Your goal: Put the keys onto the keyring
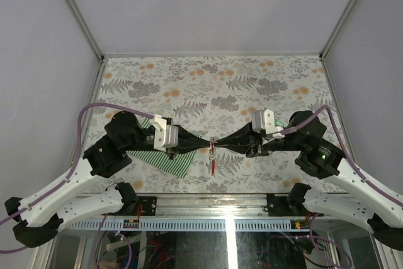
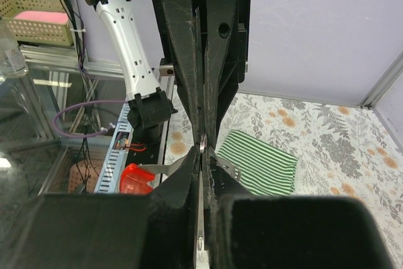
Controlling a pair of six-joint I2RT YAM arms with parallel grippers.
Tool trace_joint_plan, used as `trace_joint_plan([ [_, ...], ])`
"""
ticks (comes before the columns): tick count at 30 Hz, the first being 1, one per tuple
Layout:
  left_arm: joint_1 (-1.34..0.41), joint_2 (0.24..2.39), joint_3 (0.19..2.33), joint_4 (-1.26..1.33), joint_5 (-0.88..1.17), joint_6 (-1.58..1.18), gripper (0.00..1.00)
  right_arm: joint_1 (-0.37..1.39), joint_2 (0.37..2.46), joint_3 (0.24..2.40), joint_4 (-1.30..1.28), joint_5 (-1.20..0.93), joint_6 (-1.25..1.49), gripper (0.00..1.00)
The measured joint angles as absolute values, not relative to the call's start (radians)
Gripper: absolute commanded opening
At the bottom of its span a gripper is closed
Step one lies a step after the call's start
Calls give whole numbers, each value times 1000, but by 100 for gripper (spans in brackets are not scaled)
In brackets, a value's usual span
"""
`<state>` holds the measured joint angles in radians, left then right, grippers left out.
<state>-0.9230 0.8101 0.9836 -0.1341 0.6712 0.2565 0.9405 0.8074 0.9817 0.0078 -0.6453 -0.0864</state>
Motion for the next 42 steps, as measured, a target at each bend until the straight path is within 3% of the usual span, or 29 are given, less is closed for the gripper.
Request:
trace_joint_plan([
  [16,-923,785,923,31,674,138,0,941,786,744,572,-595,174,0],
  [19,-923,773,923,38,664,130,9,941,794,735,627,-590,196,0],
  [24,-923,748,907,63,631,118,21,941,794,735,631,-584,190,0],
  [29,-923,705,882,104,609,100,26,941,794,735,602,-581,168,0],
  [42,-923,693,822,248,556,21,27,941,794,735,560,-566,139,0],
])
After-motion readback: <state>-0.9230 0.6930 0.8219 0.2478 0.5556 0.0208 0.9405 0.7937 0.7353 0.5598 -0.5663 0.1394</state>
